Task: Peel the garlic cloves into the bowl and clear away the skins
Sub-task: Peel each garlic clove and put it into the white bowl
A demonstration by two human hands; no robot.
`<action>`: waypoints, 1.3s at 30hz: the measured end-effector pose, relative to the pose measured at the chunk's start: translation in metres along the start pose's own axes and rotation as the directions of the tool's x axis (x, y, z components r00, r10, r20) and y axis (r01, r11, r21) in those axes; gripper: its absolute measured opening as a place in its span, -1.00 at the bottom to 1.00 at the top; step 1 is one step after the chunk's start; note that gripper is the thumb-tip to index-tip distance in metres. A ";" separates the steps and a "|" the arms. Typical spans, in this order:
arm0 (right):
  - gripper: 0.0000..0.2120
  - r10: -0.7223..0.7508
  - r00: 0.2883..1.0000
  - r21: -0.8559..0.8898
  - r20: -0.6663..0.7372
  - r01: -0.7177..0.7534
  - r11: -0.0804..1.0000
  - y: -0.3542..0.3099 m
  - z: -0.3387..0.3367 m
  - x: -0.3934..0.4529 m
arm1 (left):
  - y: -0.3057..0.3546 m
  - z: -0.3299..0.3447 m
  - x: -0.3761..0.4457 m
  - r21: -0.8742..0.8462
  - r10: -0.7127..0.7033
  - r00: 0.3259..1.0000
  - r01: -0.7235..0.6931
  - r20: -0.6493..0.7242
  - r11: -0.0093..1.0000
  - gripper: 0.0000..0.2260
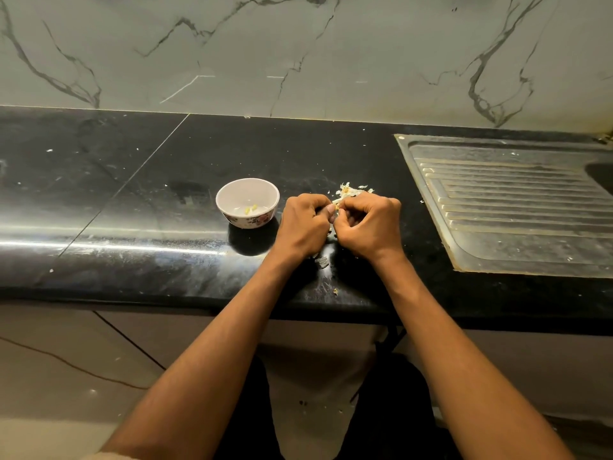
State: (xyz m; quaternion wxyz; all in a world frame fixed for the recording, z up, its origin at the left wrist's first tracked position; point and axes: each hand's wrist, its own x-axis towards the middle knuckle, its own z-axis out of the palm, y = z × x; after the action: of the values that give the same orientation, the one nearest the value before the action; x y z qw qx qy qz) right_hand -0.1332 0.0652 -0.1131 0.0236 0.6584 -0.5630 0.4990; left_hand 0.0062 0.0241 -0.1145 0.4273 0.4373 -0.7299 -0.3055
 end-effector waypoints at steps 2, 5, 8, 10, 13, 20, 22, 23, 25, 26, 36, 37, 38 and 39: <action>-0.89 -0.003 1.000 -0.001 -0.006 0.003 1.000 0.001 0.001 0.000 | -0.001 0.001 0.001 0.010 0.005 1.000 -0.005 0.005 1.000 -0.81; -0.92 -0.002 1.000 0.023 -0.030 0.003 1.000 0.002 0.001 0.000 | -0.003 0.002 0.002 0.026 0.022 1.000 -0.022 0.012 0.999 -0.78; -0.90 0.058 0.997 0.082 -0.051 -0.053 0.995 0.003 0.001 0.000 | -0.001 0.002 0.002 0.011 0.048 0.999 -0.048 0.023 0.999 -0.80; -0.89 0.145 0.988 0.153 -0.050 -0.136 0.979 0.004 0.002 0.001 | -0.001 0.002 0.002 -0.011 0.043 0.999 -0.043 0.030 0.999 -0.81; -0.91 0.249 0.968 0.229 -0.034 -0.235 0.945 0.005 0.003 0.002 | -0.002 0.002 0.002 -0.062 -0.002 1.000 0.004 0.031 0.998 -0.81; -0.93 0.324 0.946 0.275 -0.006 -0.310 0.910 0.003 0.001 0.003 | -0.002 0.001 0.004 -0.128 0.014 0.999 -0.019 -0.042 0.992 -0.91; -0.93 0.347 0.938 0.281 0.006 -0.334 0.899 0.003 0.001 0.003 | -0.002 0.001 0.003 -0.169 0.032 0.995 -0.047 -0.089 0.984 -0.90; -0.93 0.357 0.934 0.285 0.012 -0.345 0.894 0.003 0.001 0.003 | 0.000 0.001 0.002 -0.186 0.042 0.992 -0.064 -0.118 0.980 -0.90; -0.93 0.370 0.929 0.296 0.024 -0.360 0.885 0.002 0.001 0.003 | 0.003 0.001 0.000 -0.208 0.061 0.985 -0.094 -0.163 0.974 -0.91; -0.91 0.375 0.927 0.303 0.028 -0.365 0.880 0.002 0.001 0.003 | 0.004 0.000 -0.001 -0.215 0.065 0.983 -0.102 -0.173 0.971 -0.91; -0.89 0.388 0.921 0.341 0.034 -0.376 0.862 -0.001 -0.001 0.003 | 0.006 -0.003 -0.004 -0.124 0.070 0.986 -0.090 -0.154 0.988 -0.88; -0.87 0.389 0.920 0.341 0.034 -0.377 0.861 -0.002 -0.001 0.003 | 0.007 -0.003 -0.004 -0.127 0.075 0.987 -0.094 -0.145 0.987 -0.89; -0.85 0.387 0.922 0.340 0.034 -0.374 0.863 -0.003 -0.002 0.003 | 0.008 -0.004 -0.004 -0.134 0.078 0.988 -0.096 -0.136 0.986 -0.89; -0.85 0.382 0.924 0.340 0.037 -0.371 0.864 -0.003 -0.002 0.003 | 0.008 -0.005 -0.005 -0.143 0.078 0.989 -0.096 -0.129 0.985 -0.90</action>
State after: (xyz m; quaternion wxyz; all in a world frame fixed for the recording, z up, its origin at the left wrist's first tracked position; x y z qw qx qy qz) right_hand -0.1330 0.0654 -0.1086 -0.1795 0.5222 -0.5852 0.5938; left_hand 0.0083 0.0317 -0.1072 0.5157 0.3899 -0.6959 -0.3126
